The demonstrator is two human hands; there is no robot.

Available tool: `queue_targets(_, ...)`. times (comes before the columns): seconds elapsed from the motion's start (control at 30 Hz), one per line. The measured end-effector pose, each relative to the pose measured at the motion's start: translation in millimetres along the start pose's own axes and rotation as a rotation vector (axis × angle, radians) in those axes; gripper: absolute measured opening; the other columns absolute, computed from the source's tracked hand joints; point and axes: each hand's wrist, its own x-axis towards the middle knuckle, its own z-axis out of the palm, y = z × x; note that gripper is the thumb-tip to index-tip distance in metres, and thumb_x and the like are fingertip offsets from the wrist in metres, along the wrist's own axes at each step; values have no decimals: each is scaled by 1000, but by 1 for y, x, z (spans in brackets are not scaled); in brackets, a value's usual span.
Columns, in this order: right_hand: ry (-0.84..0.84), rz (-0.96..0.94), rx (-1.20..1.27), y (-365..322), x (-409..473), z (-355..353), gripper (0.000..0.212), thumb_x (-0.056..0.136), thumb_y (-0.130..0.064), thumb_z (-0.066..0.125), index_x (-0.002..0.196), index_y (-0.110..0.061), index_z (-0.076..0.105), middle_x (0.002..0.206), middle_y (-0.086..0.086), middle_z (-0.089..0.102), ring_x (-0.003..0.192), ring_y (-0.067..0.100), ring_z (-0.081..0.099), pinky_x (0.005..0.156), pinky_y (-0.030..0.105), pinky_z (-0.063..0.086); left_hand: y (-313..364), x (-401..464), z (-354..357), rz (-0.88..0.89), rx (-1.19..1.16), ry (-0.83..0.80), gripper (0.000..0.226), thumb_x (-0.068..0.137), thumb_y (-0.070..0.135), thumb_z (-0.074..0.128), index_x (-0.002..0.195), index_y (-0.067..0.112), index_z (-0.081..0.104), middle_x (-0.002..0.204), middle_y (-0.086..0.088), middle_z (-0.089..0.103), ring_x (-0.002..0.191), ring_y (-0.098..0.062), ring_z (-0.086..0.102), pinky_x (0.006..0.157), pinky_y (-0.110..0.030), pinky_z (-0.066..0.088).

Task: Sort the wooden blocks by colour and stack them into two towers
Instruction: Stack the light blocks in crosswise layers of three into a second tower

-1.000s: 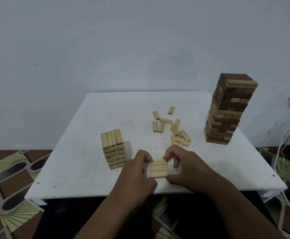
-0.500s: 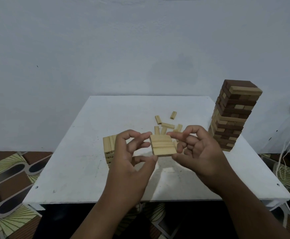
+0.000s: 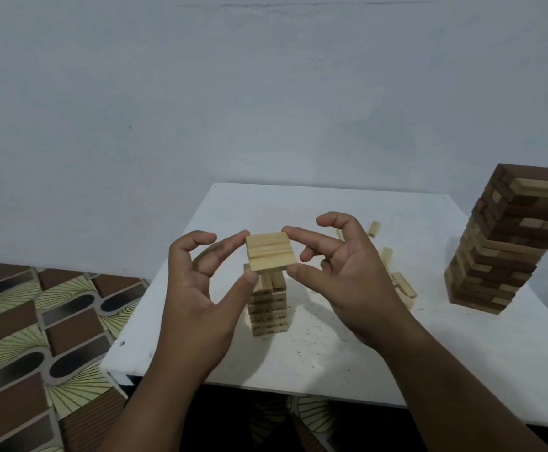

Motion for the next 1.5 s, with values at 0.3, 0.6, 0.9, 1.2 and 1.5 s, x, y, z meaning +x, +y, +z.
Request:
queue_targets(0.3, -10, 84, -98, 19, 5, 11, 57, 81, -13, 77, 120, -32, 39, 114, -23, 69, 85, 5, 51, 81, 29, 39, -26, 0, -7, -125, 76, -4, 52, 89, 4, 67, 120, 31, 36, 123, 20, 67, 128, -2, 50, 98, -21, 33)
queue_targets(0.6, -14, 105, -118, 30, 4, 10, 56, 82, -12, 76, 121, -31, 40, 115, -24, 69, 94, 10, 53, 81, 26, 39, -32, -2, -6, -163, 74, -3, 57, 88, 2, 67, 124, 32, 35, 122, 20, 68, 125, 0, 51, 93, -18, 36)
queue_targets(0.9, -10, 115, -123, 34, 5, 10, 57, 82, -14, 77, 121, -31, 40, 115, -24, 69, 80, 2, 50, 80, 27, 40, -33, -3, -6, -186, 82, 2, 58, 89, 7, 68, 124, 38, 35, 124, 22, 66, 128, -6, 51, 114, -45, 33)
queue_targets(1.2, -11, 141, -133, 37, 0, 6, 60, 79, -17, 80, 122, -34, 43, 120, -24, 67, 102, 13, 57, 94, 39, 43, -34, -3, -9, -200, 29, 8, 60, 75, 21, 66, 123, 42, 36, 129, 21, 63, 129, -19, 50, 113, -52, 32)
queue_targets(1.5, 109, 174, -182, 29, -28, -30, 54, 81, -16, 78, 119, -38, 47, 116, -24, 67, 101, 14, 61, 96, 32, 44, -7, -4, 5, 100, 56, 112, 53, 78, 7, 61, 122, 28, 39, 130, 9, 65, 131, -17, 50, 109, -45, 35)
